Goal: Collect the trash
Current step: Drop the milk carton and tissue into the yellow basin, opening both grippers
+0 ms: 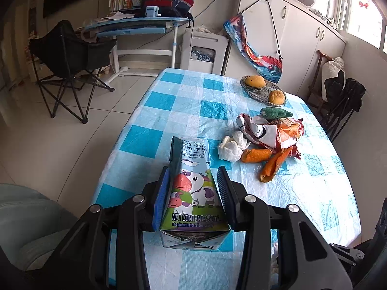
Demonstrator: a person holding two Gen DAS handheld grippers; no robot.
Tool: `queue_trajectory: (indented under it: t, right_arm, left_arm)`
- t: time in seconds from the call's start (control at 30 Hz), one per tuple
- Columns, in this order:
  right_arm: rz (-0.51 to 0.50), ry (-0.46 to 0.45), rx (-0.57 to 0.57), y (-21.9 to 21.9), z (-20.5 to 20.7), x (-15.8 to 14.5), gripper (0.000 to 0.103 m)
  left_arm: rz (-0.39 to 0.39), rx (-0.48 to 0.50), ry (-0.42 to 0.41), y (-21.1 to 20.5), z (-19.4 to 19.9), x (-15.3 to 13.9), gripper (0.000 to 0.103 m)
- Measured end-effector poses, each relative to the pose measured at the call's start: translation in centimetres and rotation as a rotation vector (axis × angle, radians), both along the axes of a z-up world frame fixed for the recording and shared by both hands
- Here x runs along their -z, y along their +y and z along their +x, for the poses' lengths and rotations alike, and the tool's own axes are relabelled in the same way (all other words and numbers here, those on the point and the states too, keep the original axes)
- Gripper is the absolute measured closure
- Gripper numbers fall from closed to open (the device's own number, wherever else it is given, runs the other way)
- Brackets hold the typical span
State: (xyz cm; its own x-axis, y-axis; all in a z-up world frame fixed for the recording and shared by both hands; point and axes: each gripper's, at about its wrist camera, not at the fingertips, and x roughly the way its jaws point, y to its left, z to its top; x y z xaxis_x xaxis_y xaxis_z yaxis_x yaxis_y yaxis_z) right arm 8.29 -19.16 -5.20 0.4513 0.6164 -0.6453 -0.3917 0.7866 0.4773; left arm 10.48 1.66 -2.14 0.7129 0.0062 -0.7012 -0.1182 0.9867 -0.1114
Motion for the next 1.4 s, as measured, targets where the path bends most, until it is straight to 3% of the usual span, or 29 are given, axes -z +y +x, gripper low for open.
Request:
queue_trajectory:
  t: [0.07,0.17,0.47,0.8,0.87,1.03,1.27,1.37,1.4]
  right_arm:
    - [-0.007,-0.003,-0.01,0.1,-1.1,-0.2,0.081]
    - [-0.024,-0.01,-0.032,0.2,-2.7,-0.5,0.081]
    - [-0.074,0.023,-0.077,0.0,-7.5,0.2,0.081]
    - [-0.156,0.102,-0.123,0.8,-10.4,2.3,0.08]
    - [-0.196,0.125,-0.134,1.3,-10.5,3.0,0.075]
    - [-0.213,0.092,-0.066,0.6,-10.1,2.5,0.046]
    - [-0.14,0.078,0.168,-3.7,-9.1,2.0,0.035]
    - [-0.118,0.047,0.235,-4.6,-9.1,1.5,0.031]
    - [-0.119,0.031,0.246,-4.9,-9.2,1.0,0.029]
  left_arm:
    - [0.002,0.009,-0.01,-0.3,-1.3,-0.3,0.065]
    - [0.01,0.023,-0.015,-0.5,-3.1,-0.6,0.075]
    - [-0.006,0.047,-0.015,-0.8,-7.8,-0.4,0.076]
    - [-0.091,0.039,-0.022,0.7,-12.6,-0.6,0.076]
    - [-0.111,0.046,-0.012,0.7,-13.8,-0.4,0.076]
    - [-0.134,0.099,0.032,-0.7,-17.1,0.3,0.076]
    - [-0.081,0.254,0.247,-5.1,-19.2,4.2,0.076]
    - [-0.041,0.277,0.279,-6.0,-19.3,5.0,0.072]
    - [-0.03,0.274,0.271,-6.1,-19.4,5.0,0.065]
